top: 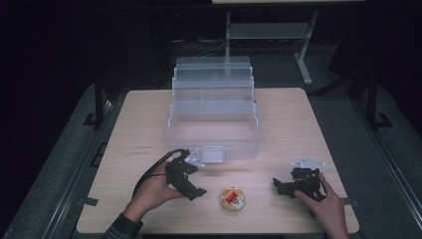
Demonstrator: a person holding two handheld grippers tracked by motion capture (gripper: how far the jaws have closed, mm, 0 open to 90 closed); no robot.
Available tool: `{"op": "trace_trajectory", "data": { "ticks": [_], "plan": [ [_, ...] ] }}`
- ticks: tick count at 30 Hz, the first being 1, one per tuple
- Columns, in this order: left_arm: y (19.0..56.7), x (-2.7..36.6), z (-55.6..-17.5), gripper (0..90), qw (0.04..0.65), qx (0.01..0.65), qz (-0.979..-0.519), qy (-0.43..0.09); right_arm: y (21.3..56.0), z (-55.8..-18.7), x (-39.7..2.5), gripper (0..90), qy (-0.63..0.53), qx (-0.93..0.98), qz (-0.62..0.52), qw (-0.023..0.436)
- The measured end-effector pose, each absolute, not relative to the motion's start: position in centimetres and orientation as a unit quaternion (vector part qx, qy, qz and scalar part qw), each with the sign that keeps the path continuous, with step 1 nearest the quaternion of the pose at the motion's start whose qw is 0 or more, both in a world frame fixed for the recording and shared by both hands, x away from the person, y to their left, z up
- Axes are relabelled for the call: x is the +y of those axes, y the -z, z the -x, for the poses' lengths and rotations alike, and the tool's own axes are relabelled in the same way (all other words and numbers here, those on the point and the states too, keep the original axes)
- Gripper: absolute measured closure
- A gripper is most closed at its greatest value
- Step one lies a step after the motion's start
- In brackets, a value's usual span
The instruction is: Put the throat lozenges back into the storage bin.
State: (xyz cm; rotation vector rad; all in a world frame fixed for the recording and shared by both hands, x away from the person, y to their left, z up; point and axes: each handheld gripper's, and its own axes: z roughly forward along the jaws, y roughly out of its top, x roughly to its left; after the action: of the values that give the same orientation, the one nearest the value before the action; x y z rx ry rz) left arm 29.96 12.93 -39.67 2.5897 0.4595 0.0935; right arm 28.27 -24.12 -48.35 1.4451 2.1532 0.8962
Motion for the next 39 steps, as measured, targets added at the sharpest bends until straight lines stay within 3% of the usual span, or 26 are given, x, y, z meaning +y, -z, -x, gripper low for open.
{"op": "trace_trajectory", "data": {
  "ticks": [39],
  "plan": [
    [40.1, 6.8, -29.5, 11.2, 0.228, 0.091, -0.969, -0.017, 48.4, -28.3, -24.1, 0.0, -0.32, 0.769, -0.516, 0.198]
  ]
}}
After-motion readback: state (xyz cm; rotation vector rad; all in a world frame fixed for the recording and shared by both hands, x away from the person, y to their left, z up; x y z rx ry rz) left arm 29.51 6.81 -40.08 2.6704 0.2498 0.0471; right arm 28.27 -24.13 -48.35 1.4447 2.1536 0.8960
